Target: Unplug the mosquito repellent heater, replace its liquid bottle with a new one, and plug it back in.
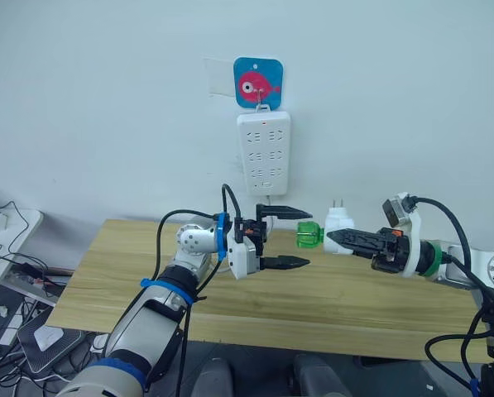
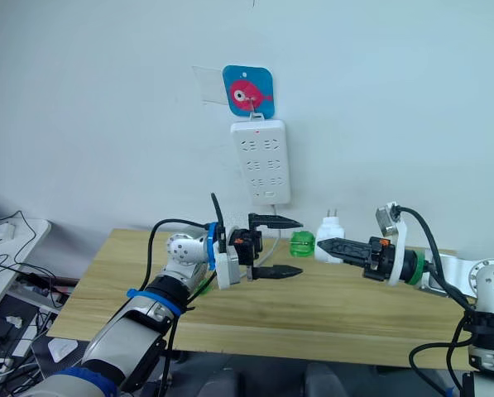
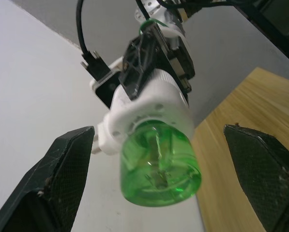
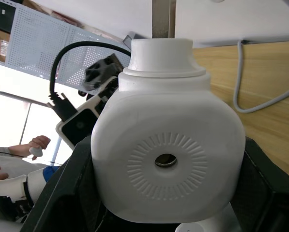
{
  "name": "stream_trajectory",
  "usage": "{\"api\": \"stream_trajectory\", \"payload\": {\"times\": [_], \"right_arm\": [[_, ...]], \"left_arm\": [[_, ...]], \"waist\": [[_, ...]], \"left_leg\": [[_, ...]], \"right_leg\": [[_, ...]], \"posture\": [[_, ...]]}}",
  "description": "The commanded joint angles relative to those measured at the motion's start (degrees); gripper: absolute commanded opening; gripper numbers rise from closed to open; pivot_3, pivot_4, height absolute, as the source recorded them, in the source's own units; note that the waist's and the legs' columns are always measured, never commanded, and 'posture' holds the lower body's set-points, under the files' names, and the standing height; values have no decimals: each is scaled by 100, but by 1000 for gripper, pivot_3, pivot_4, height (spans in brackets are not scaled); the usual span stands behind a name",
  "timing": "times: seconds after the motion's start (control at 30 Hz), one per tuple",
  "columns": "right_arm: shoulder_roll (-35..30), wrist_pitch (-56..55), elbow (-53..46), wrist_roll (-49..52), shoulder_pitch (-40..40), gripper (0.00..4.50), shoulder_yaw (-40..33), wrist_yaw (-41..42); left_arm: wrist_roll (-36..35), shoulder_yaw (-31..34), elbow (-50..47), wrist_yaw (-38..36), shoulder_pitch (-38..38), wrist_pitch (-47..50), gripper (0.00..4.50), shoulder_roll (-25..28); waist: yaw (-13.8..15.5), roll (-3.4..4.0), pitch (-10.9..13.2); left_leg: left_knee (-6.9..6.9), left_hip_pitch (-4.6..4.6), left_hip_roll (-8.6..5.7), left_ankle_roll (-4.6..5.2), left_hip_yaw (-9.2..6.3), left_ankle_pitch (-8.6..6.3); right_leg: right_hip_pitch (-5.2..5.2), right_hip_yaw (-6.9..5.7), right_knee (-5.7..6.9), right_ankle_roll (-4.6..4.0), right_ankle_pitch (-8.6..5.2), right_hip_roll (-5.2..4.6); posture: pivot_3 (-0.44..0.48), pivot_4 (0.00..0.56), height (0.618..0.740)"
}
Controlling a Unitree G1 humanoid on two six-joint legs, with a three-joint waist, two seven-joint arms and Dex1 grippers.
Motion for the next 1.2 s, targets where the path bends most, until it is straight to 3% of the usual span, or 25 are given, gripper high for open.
{"api": "stream_trajectory", "payload": {"times": [0.03, 0.63, 0.77, 0.87, 0.93, 1.13, 1.17, 1.2], "right_arm": [[-102, -90, -221, 281, -31, 3043, -22, 0], [-204, -267, -369, 614, 52, 3043, 199, -152], [-233, -360, -407, 719, 91, 3043, 262, -217], [-256, -394, -407, 760, 92, 3043, 289, -235], [-271, -412, -415, 786, 101, 3043, 300, -248], [-330, -454, -435, 815, 121, 3043, 345, -235], [-359, -436, -450, 762, 122, 3043, 354, -192], [-407, -402, -493, 636, 132, 3043, 367, -99]], "left_arm": [[63, 69, 18, 152, -106, -86, 4492, -11], [310, 28, 149, 453, -169, -117, 4492, -48], [331, 13, 144, 480, -169, -121, 3642, -64], [326, 2, 159, 467, -176, -108, 2645, -67], [320, -6, 156, 464, -172, -105, 2220, -66], [92, -27, 61, 343, -149, 41, 2220, -83], [-191, -53, -124, 137, -73, 447, 2220, -103], [-554, -64, -443, -78, 64, 1483, 2220, -107]], "waist": [[0, 0, 0], [0, -2, 2], [0, -2, 2], [0, -3, 2], [-1, -3, 5], [0, -4, 11], [-1, -3, 13], [-1, -3, 16]], "left_leg": [[0, 0, 0, 0, 0, 0], [-1, -1, 0, 0, 1, 0], [-1, -2, 0, 0, 1, 0], [-1, -2, 0, 1, 1, 0], [-1, -2, 0, 1, 1, 0], [-2, -3, 0, 1, 1, -1], [-2, -3, 0, 1, 1, -1], [-2, -3, 0, 1, 1, -1]], "right_leg": [[0, 0, 0, 0, 0, 0], [0, 1, -5, 2, -1, 0], [0, 1, -5, 2, -1, 0], [0, 1, -5, 4, 0, 0], [0, 1, -6, 4, -1, 0], [0, 2, -8, 5, 0, 0], [0, 2, -8, 5, 0, 0], [0, 2, -8, 5, 0, 0]], "posture": [[19, 140, 740], [17, 140, 740], [16, 141, 740], [16, 141, 740], [13, 144, 740], [14, 143, 740], [13, 142, 740], [15, 142, 740]]}}
